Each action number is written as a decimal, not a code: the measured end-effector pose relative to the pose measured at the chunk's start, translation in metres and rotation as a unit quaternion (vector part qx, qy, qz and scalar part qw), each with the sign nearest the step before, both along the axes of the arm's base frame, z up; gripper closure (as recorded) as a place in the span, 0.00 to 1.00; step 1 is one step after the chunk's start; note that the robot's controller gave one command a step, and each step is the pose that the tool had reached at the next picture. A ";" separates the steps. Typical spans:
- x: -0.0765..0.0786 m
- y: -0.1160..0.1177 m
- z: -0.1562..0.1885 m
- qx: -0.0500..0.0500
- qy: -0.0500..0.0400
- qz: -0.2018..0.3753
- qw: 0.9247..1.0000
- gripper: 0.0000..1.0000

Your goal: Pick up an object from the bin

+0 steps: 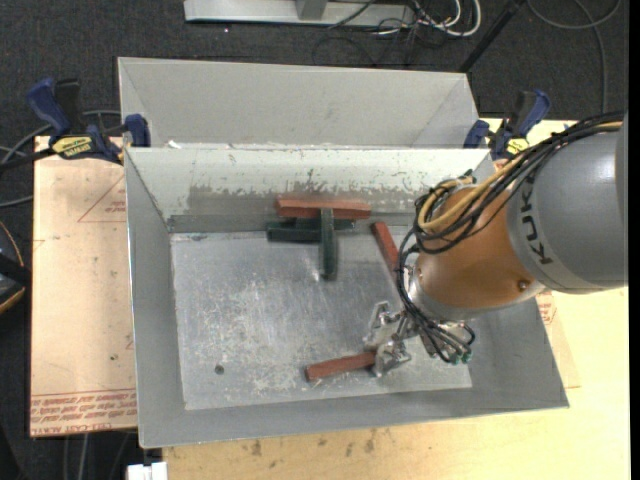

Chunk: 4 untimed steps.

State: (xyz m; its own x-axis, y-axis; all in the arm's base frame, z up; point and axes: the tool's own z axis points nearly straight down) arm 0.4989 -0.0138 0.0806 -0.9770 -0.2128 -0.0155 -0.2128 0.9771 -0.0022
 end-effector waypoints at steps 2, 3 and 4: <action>0.026 0.016 0.119 0.000 0.008 0.010 1.000 1.00; 0.026 0.016 0.119 0.000 0.008 0.011 1.000 1.00; 0.067 -0.034 0.223 -0.002 0.005 0.216 0.976 1.00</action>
Offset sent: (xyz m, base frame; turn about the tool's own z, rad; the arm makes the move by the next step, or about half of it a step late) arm 0.0251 0.0153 0.1194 -0.0205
